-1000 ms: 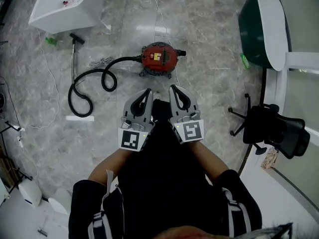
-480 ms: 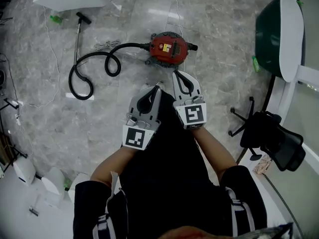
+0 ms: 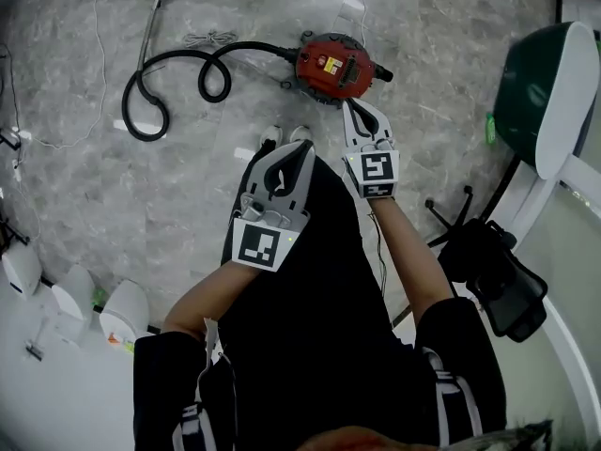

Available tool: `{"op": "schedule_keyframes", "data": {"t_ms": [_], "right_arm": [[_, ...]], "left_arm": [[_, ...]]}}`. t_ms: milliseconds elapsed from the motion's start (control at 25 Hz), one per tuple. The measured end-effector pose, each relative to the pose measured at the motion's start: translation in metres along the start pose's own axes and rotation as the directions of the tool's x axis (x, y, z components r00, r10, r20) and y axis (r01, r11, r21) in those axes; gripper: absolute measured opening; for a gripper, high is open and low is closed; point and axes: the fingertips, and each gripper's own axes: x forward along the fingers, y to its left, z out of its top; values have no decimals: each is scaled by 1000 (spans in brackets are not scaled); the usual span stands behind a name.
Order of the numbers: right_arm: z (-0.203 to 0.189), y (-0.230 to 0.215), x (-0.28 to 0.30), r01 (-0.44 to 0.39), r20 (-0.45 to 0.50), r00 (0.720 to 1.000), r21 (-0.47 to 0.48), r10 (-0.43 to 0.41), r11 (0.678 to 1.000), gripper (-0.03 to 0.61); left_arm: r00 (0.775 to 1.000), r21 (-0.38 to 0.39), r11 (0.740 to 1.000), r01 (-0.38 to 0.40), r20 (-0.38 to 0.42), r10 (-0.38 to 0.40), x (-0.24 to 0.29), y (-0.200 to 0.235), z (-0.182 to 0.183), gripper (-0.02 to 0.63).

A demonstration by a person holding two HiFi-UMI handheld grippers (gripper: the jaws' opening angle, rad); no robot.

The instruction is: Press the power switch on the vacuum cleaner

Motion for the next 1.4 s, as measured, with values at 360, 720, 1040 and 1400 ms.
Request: {"op": "schedule_keyframes", "data": {"t_ms": [360,720,1040,1400], "right_arm": [[-48,-11,71,-74,-141,988,-83,62,994,20],[-90,-28,117,-100,-278,959,-130,60,986,20],[-120,-36,152,-137,-345,936,-159,75,978,20],[-146,-42,183,-200,-420,903,-224,91,954,20]], "left_arm": [[999,8,999,-31,-27,31,11,18,-5,18],[996,5,998,-61,-58,61,8,35,-16,18],[994,-51,994,-93,-58,90,10,53,-31,18],[991,-72,989,-125,-51,122,17,66,-37,18]]}}
